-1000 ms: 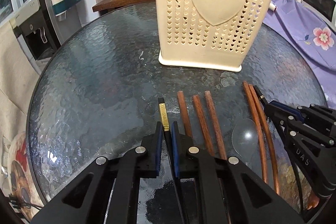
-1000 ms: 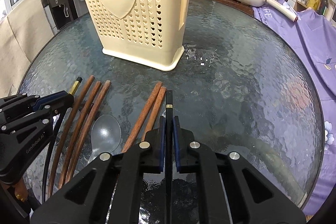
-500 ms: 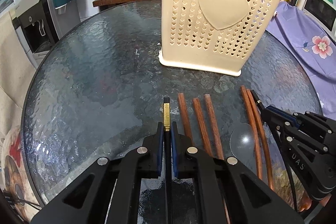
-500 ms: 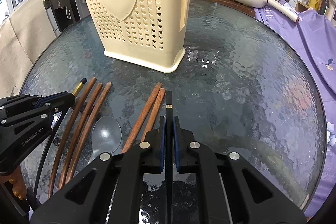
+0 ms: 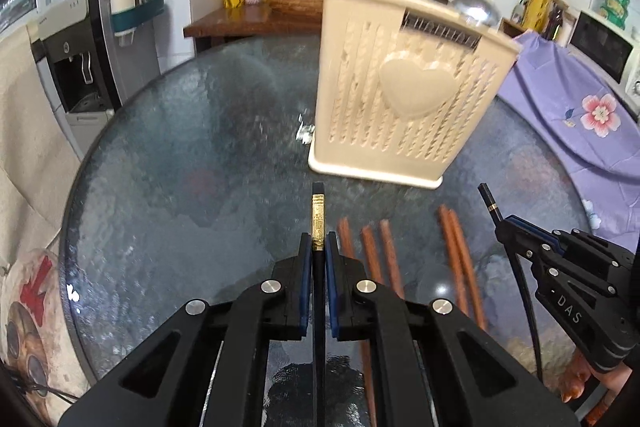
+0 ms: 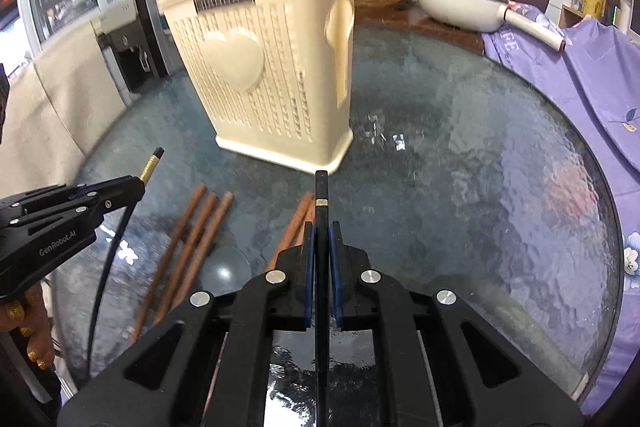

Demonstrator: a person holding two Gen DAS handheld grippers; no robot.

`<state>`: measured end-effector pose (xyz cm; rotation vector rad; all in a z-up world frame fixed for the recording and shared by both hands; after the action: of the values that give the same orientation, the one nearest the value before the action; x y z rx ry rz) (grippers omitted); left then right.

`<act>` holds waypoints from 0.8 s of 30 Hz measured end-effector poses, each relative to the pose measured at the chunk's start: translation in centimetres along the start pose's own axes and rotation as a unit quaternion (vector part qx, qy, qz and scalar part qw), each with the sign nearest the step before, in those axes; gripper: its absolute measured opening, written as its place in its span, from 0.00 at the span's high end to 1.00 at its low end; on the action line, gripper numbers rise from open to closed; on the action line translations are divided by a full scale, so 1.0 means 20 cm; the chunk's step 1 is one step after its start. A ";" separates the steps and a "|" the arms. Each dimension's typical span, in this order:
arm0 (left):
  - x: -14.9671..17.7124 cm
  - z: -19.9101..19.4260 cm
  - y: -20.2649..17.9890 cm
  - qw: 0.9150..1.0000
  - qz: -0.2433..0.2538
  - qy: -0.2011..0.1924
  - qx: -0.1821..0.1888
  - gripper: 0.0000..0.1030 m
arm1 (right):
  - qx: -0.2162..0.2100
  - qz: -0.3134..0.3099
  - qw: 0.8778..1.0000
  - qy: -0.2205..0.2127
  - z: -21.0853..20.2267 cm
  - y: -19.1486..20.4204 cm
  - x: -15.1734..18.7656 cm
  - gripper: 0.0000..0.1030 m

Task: Organize utensils
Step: 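Lift both black chopsticks upright and carry them over the cream basket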

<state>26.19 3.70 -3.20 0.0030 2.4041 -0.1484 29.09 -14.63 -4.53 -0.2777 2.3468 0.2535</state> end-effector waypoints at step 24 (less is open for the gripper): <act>-0.10 -0.55 -0.04 0.992 0.017 -0.102 0.066 0.93 | -0.095 0.001 0.988 -0.126 -0.68 -0.07 -0.16 0.92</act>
<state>20.35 4.08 6.33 0.0864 2.1843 -0.2784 22.69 -19.09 7.02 -0.3168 2.0763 0.4867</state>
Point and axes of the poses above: each gripper's, at about its wrist camera, not at the fingertips, and z roughly the way its jaws point, y to its left, x to its underside, the point moved 2 cm from there along z, roughly the way its jaws point
